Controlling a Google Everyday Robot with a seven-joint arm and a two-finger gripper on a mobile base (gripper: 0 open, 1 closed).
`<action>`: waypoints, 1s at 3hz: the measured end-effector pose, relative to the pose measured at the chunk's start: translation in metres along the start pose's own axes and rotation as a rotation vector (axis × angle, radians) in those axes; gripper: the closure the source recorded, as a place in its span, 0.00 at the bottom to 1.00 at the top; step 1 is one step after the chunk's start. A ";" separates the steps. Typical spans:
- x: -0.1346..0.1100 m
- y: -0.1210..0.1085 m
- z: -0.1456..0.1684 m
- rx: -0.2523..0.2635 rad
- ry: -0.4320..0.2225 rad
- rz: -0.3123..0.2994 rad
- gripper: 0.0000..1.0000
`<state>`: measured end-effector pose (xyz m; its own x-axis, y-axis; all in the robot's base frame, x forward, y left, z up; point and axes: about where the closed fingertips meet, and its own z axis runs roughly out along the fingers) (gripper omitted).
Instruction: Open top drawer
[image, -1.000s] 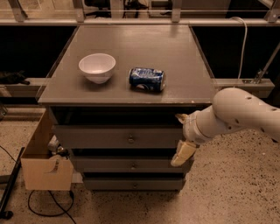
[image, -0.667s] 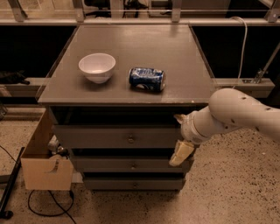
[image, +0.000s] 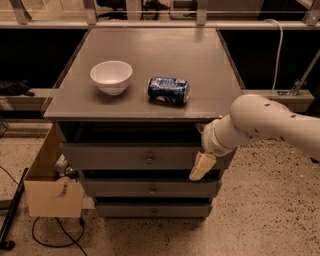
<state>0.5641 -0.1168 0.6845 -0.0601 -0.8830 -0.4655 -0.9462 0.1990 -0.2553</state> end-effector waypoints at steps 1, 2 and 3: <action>0.001 -0.007 0.006 0.022 -0.002 0.009 0.00; 0.020 0.002 0.010 0.029 -0.009 0.081 0.00; 0.027 0.006 0.013 0.042 -0.007 0.110 0.00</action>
Offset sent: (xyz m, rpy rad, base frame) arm -0.0107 -0.0347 -0.0361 0.0697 0.0381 -0.1689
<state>0.5609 -0.1343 0.6595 -0.1606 -0.8518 -0.4986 -0.9198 0.3123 -0.2374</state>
